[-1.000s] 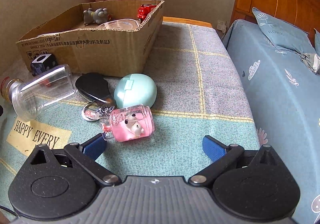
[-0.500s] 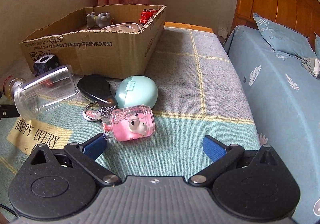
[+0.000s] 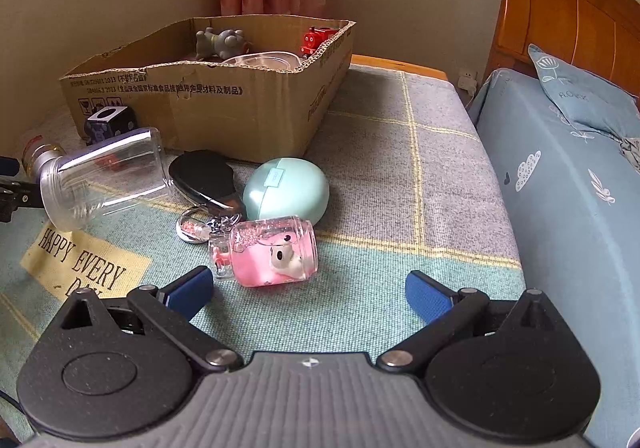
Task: Organize rigid objects
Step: 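Move both tools back toward the remaining items on the blanket, then grasp the pink keychain bottle with the right tool while the left tool grasps the gold capsule bottle, then carry both bottles into the cardboard box and open both tools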
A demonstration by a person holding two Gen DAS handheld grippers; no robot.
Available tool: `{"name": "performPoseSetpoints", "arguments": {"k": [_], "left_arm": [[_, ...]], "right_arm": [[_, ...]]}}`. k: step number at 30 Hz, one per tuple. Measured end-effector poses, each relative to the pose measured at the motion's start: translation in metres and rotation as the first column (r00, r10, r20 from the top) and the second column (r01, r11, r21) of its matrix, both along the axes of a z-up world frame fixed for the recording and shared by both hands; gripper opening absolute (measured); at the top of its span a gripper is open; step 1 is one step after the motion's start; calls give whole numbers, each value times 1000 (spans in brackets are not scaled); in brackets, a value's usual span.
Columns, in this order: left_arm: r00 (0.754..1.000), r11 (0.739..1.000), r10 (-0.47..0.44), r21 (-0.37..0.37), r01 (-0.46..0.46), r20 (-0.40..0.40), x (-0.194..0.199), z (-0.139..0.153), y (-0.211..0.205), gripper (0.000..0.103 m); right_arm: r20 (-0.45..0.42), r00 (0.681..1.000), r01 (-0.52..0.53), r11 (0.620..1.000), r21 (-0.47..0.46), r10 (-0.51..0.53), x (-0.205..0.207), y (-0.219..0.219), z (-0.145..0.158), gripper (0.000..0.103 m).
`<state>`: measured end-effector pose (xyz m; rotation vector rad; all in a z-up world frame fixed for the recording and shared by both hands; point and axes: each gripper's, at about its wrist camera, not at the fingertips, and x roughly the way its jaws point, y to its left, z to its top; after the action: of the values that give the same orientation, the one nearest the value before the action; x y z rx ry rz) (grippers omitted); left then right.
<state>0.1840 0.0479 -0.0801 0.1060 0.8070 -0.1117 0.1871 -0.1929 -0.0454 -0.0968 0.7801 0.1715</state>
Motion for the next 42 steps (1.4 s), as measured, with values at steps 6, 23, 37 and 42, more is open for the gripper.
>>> {"name": "performPoseSetpoints", "arguments": {"k": [6,23,37,42], "left_arm": [[1000,1000,-26,11,26,16,9,1,-2,100],[993,992,-121,39,120,19,18,5,-1,97],[986,984,-169,47,169,-18,-2,39,-11,97],[980,979,-199,45,201,-28,-8,57,-16,97]], "right_arm": [[10,999,-46,999,11,46,1,5,0,103],[16,988,-152,988,-13,152,5,17,11,56],[-2,968,-249,967,-50,250,-13,11,46,56],[-5,953,-304,951,-53,304,-16,8,64,56]]}}
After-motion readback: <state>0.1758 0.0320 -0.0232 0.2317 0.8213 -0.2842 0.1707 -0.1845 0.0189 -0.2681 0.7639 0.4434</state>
